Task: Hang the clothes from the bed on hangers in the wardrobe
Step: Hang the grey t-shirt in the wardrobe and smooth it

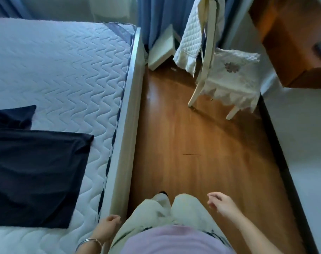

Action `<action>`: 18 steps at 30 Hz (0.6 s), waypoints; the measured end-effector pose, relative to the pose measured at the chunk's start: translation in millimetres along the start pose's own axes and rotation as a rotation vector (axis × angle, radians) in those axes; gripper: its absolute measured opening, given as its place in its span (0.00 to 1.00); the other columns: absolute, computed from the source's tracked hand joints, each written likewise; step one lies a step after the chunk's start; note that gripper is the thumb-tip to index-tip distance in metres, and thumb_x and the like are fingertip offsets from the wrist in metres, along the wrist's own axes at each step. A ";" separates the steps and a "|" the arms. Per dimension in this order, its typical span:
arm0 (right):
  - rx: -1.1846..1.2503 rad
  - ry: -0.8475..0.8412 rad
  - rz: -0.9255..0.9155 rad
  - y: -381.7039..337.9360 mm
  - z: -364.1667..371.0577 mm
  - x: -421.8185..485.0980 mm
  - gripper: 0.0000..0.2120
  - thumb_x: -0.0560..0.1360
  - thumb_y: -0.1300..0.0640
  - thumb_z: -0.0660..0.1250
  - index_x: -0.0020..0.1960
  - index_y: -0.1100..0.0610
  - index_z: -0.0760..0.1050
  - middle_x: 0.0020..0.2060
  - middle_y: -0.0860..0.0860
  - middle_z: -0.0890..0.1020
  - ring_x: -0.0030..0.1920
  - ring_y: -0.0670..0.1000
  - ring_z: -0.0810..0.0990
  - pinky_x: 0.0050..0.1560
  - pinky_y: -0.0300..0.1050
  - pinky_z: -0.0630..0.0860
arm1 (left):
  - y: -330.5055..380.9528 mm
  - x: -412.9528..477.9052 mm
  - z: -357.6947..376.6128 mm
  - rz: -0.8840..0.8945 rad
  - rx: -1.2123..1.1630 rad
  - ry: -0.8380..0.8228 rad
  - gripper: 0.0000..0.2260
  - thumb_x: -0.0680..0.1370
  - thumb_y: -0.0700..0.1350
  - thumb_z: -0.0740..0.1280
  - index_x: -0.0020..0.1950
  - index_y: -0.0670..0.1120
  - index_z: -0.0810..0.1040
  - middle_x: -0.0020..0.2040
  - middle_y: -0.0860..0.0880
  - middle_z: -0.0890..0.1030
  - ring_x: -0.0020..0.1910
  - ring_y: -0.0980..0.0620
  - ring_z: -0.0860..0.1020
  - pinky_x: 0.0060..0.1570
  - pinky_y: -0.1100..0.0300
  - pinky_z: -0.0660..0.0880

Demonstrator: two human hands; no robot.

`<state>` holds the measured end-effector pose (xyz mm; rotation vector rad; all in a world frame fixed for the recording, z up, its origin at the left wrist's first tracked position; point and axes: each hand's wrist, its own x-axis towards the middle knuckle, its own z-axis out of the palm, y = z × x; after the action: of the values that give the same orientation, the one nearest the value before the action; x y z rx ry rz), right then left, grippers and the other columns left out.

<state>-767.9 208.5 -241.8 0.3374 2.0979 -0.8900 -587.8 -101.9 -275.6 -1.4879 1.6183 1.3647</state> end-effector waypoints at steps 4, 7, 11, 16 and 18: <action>-0.153 -0.058 0.090 -30.8 -13.0 34.5 0.07 0.77 0.59 0.62 0.49 0.58 0.78 0.37 0.49 0.80 0.42 0.51 0.78 0.43 0.41 0.69 | 69.7 10.5 -7.6 0.148 -0.129 0.032 0.05 0.79 0.43 0.60 0.48 0.48 0.75 0.40 0.49 0.78 0.36 0.56 0.74 0.33 0.66 0.67; -0.312 -0.127 0.156 -55.2 -35.5 67.5 0.08 0.75 0.60 0.65 0.38 0.54 0.78 0.45 0.54 0.81 0.49 0.51 0.76 0.50 0.39 0.67 | 95.1 26.2 -18.4 0.117 -0.252 0.060 0.06 0.79 0.43 0.60 0.51 0.47 0.76 0.46 0.47 0.80 0.43 0.53 0.76 0.38 0.65 0.68; -0.558 -0.223 0.181 -111.3 -57.2 121.7 0.11 0.75 0.57 0.65 0.33 0.52 0.75 0.45 0.53 0.78 0.49 0.48 0.74 0.49 0.35 0.65 | 88.8 53.9 -19.3 -0.097 -0.400 0.116 0.07 0.78 0.40 0.60 0.49 0.40 0.77 0.39 0.45 0.78 0.36 0.51 0.74 0.32 0.62 0.65; -0.815 -0.312 -0.026 -230.7 -60.0 204.0 0.05 0.76 0.53 0.62 0.45 0.52 0.75 0.46 0.50 0.79 0.51 0.49 0.76 0.50 0.38 0.69 | 92.2 51.7 -10.3 -0.371 -0.605 0.226 0.08 0.77 0.38 0.62 0.42 0.36 0.76 0.37 0.42 0.78 0.32 0.48 0.73 0.31 0.61 0.66; -0.827 -0.272 -0.124 -287.4 -50.1 226.7 0.06 0.76 0.57 0.61 0.46 0.53 0.76 0.38 0.48 0.82 0.44 0.50 0.79 0.42 0.40 0.71 | 110.5 44.2 -5.2 -0.402 -0.730 0.220 0.08 0.78 0.41 0.61 0.44 0.38 0.75 0.37 0.45 0.78 0.32 0.49 0.73 0.32 0.62 0.66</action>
<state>-1087.2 23.2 -258.1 -0.3320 2.0436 -0.0683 -701.4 -137.7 -279.2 -2.2951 0.8592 1.6712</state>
